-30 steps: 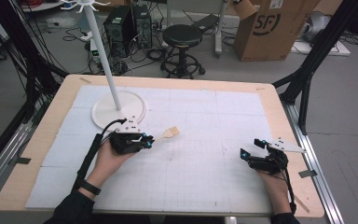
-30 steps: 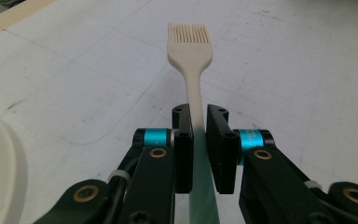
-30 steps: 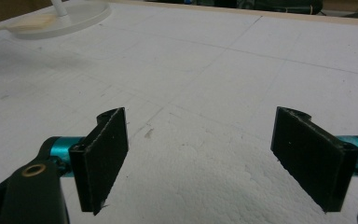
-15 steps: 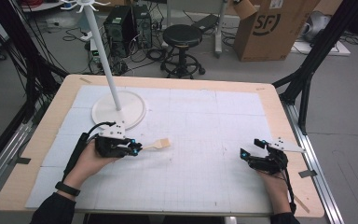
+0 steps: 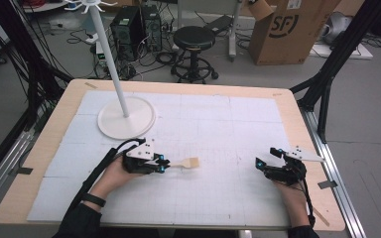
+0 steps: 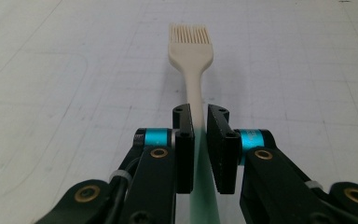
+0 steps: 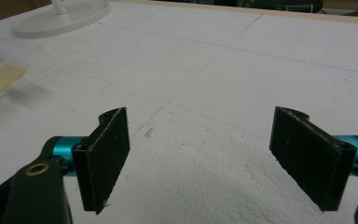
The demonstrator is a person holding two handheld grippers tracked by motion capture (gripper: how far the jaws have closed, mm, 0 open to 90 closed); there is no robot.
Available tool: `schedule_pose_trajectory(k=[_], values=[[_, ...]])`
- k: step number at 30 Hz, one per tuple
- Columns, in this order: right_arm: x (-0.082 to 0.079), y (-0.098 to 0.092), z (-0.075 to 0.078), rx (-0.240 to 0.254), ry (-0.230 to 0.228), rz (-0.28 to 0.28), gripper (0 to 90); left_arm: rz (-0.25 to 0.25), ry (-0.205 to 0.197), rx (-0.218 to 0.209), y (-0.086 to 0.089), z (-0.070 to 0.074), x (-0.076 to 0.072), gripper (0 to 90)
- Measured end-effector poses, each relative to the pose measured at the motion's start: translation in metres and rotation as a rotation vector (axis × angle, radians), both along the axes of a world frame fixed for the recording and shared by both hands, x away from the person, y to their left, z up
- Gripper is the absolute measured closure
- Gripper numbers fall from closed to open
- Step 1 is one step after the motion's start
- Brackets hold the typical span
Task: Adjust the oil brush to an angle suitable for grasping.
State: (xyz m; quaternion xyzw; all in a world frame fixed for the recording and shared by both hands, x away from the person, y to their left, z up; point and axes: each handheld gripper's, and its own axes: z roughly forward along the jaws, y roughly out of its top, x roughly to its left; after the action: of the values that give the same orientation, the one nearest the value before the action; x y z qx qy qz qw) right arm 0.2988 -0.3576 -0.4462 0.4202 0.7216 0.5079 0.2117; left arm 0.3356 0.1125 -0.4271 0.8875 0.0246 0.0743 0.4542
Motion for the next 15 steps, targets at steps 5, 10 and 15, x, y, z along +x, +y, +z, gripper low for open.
schedule_pose_trajectory(k=[5, 10, 15], values=[[0.000, 0.000, 0.000, 0.001, 0.002, 0.001, 19.5, -0.047, 0.004, -0.008, -0.019, -0.004, 0.005, 81.5], [0.000, 0.000, 0.000, 0.000, -0.001, 0.003, 19.5, -0.088, 0.005, -0.049, -0.031, -0.010, 0.012, 81.6], [0.000, 0.000, 0.000, 0.001, 0.000, 0.003, 19.5, -0.124, 0.037, -0.042, -0.037, -0.021, 0.016, 81.6]])
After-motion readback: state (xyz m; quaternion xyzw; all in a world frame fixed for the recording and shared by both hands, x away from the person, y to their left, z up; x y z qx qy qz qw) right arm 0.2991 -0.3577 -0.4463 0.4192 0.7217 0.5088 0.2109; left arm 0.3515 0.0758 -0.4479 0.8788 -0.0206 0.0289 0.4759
